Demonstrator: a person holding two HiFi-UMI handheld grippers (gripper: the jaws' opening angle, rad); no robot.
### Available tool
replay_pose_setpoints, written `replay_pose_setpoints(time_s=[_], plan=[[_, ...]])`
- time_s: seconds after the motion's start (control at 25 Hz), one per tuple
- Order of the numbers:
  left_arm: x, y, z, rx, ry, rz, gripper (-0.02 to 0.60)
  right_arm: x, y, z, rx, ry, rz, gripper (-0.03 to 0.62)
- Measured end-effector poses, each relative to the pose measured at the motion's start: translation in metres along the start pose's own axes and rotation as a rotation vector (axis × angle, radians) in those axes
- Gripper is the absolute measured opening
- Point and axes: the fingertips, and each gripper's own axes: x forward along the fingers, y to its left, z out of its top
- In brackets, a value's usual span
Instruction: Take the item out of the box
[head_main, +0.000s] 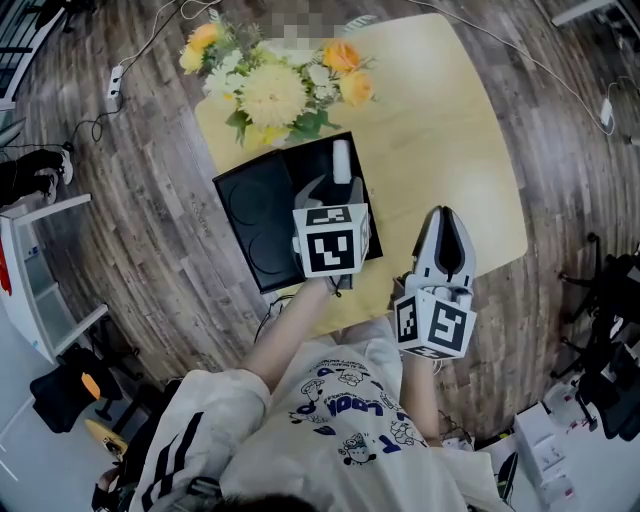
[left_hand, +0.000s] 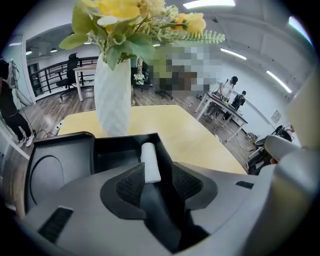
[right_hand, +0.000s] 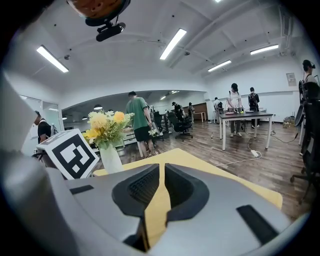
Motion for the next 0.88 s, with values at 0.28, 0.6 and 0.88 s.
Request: replay_pose_setpoints(time_s=[0.28, 0.6, 0.88], plan=[[0.012, -0.002, -0.003, -0.013, 0.045, -0.005, 0.161, 0.003, -0.006, -0.003, 0.003, 0.01, -0.003, 0.048], [0.022, 0.002, -0.004, -0.054, 0.069, 0.034, 0.164, 0.004, -0.009, -0.004, 0.008, 0.015, 0.001, 0.048], [0.032, 0.015, -0.009, -0.109, 0.104, 0.109, 0.166, 0.005, -0.01, -0.002, 0.016, 0.017, 0.009, 0.048]])
